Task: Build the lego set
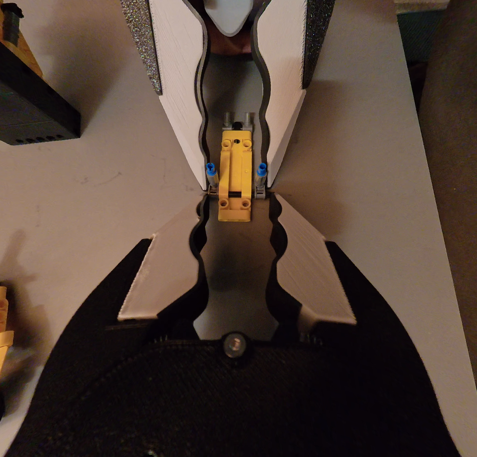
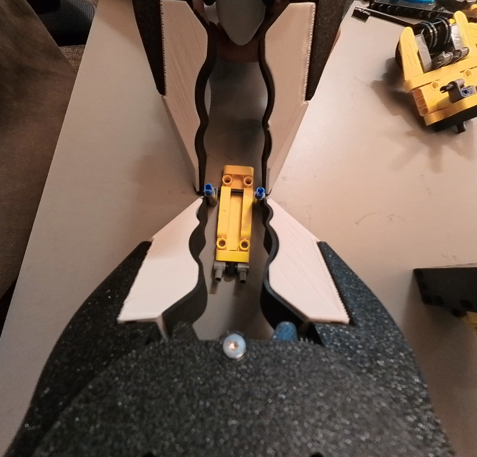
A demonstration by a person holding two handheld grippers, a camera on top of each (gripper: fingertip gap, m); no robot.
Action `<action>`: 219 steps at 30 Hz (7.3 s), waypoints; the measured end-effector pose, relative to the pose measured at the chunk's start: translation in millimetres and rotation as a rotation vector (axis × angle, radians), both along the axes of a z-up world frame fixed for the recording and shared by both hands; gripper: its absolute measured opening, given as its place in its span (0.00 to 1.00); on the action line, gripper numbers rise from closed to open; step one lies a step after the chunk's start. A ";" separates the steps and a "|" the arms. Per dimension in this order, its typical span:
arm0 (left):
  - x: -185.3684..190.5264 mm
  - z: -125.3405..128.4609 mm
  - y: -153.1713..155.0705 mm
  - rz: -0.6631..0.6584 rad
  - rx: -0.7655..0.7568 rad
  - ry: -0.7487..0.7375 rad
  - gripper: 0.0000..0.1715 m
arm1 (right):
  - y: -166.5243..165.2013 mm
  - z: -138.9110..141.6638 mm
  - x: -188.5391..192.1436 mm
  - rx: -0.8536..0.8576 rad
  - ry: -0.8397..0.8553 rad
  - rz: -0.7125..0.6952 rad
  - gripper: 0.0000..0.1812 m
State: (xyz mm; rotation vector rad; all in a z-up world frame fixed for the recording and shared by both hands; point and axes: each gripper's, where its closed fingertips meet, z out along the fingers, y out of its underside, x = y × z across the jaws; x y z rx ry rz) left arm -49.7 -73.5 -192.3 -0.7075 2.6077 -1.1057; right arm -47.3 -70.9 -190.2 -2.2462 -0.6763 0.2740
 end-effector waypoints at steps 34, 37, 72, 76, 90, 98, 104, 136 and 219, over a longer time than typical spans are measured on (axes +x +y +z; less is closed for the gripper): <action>1.5 0.2 -0.1 0.018 -0.020 0.029 0.25 | 0.0 -0.1 -0.3 0.006 -0.016 -0.023 0.26; 1.8 0.0 -0.2 0.018 -0.013 0.020 0.24 | 0.5 -0.1 -0.1 0.007 -0.019 -0.033 0.26; 2.5 0.1 0.5 0.020 -0.003 0.004 0.23 | 0.9 0.5 2.7 0.014 -0.031 -0.041 0.21; 2.4 0.1 0.5 0.020 -0.005 0.007 0.23 | 0.9 0.4 2.7 0.015 -0.032 -0.040 0.21; 1.4 0.2 0.1 0.011 0.014 -0.026 0.24 | 2.4 1.1 5.6 0.031 -0.047 -0.038 0.27; -0.5 0.4 4.1 0.013 0.015 -0.030 0.27 | 0.7 0.4 10.4 0.022 -0.037 -0.051 0.31; -2.3 0.3 12.4 0.024 -0.007 0.012 0.32 | 0.4 0.1 10.3 0.020 -0.035 -0.049 0.31; -0.4 -0.6 13.6 0.028 0.006 0.002 0.29 | 11.1 49.0 30.5 0.189 0.276 -0.179 0.29; 12.6 21.7 16.3 -0.002 0.024 -0.297 0.12 | -4.3 29.5 19.1 0.017 0.339 -0.092 0.27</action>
